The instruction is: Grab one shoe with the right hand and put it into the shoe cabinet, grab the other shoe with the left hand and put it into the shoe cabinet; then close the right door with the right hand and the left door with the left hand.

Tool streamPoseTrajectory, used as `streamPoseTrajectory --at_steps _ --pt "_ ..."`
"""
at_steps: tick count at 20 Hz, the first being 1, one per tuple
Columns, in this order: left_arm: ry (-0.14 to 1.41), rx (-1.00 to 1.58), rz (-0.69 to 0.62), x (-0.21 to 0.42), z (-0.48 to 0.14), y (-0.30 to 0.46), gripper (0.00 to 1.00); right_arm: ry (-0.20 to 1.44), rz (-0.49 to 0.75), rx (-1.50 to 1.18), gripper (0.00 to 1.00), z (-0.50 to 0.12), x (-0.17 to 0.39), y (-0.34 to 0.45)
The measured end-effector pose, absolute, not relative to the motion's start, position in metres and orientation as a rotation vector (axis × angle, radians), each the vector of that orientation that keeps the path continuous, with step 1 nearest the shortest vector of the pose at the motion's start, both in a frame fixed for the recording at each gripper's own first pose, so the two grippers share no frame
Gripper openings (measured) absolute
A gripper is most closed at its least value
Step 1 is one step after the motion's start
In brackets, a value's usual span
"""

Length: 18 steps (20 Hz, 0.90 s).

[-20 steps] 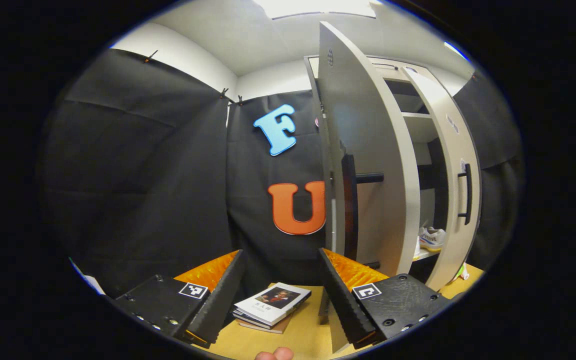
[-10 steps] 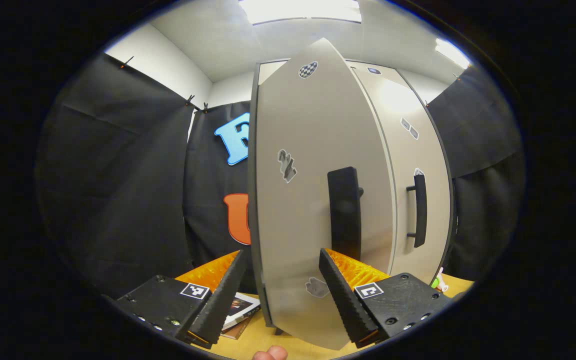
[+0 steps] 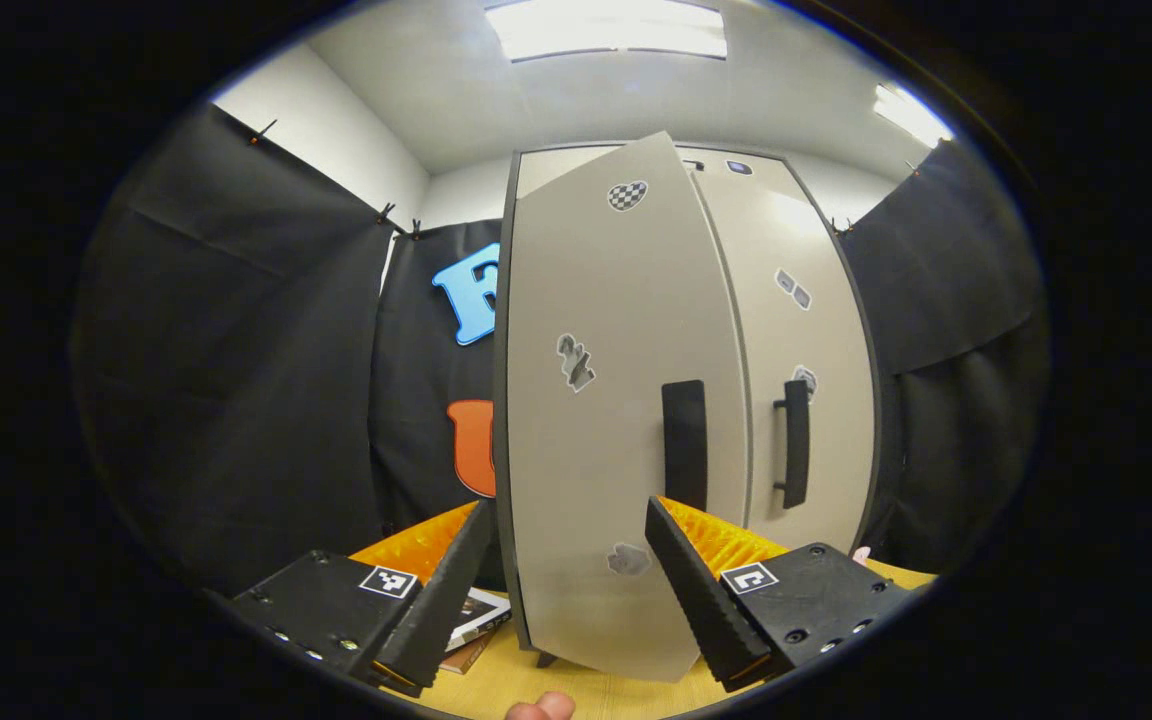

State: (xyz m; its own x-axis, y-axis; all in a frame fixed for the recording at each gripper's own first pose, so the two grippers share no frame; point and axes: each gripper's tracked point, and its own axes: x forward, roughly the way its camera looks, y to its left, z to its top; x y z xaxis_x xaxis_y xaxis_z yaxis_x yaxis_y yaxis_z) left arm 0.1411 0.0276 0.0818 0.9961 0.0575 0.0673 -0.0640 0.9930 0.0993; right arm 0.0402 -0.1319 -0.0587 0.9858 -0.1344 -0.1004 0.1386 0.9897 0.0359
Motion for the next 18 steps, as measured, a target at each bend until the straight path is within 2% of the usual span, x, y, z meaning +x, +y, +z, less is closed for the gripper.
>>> streamPoseTrajectory --at_steps 1,2,3,4,10,12,13,14,15,16,17,18 --pt "-0.046 0.118 0.055 0.126 0.074 0.026 0.94 0.092 -0.129 0.046 0.99 -0.056 0.040 -0.129" --pt "-0.034 0.134 0.055 0.113 0.067 0.025 0.94 0.077 -0.108 0.046 0.94 -0.053 0.041 -0.123" --pt "-0.025 0.142 0.058 0.097 0.059 0.024 0.94 0.066 -0.089 0.041 0.99 -0.050 0.042 -0.116" --pt "-0.017 0.136 0.057 0.084 0.050 0.022 0.94 0.064 -0.075 0.038 0.94 -0.051 0.042 -0.111" --pt "0.060 0.069 0.011 0.016 -0.015 -0.013 0.94 0.028 0.007 0.054 0.94 -0.037 0.031 -0.068" --pt "0.094 0.056 -0.026 0.000 -0.033 -0.026 0.94 0.017 0.028 0.038 0.94 -0.036 0.026 -0.058" --pt "0.120 0.038 -0.048 -0.006 -0.044 -0.031 0.94 0.016 0.035 0.033 0.99 -0.037 0.022 -0.053" --pt "0.139 0.023 -0.059 -0.012 -0.052 -0.035 0.94 0.018 0.043 0.030 0.99 -0.038 0.020 -0.049" --pt "0.149 0.012 -0.058 -0.008 -0.059 -0.033 0.95 0.023 0.050 0.028 0.94 -0.040 0.018 -0.045" --pt "0.152 0.001 -0.057 -0.009 -0.062 -0.032 0.95 0.027 0.055 0.027 0.99 -0.041 0.016 -0.043" --pt "0.147 -0.007 -0.059 -0.008 -0.067 -0.031 0.95 0.031 0.058 0.024 0.94 -0.042 0.013 -0.042" --pt "0.143 -0.009 -0.059 -0.009 -0.070 -0.030 0.95 0.036 0.058 0.019 0.94 -0.042 0.012 -0.041"
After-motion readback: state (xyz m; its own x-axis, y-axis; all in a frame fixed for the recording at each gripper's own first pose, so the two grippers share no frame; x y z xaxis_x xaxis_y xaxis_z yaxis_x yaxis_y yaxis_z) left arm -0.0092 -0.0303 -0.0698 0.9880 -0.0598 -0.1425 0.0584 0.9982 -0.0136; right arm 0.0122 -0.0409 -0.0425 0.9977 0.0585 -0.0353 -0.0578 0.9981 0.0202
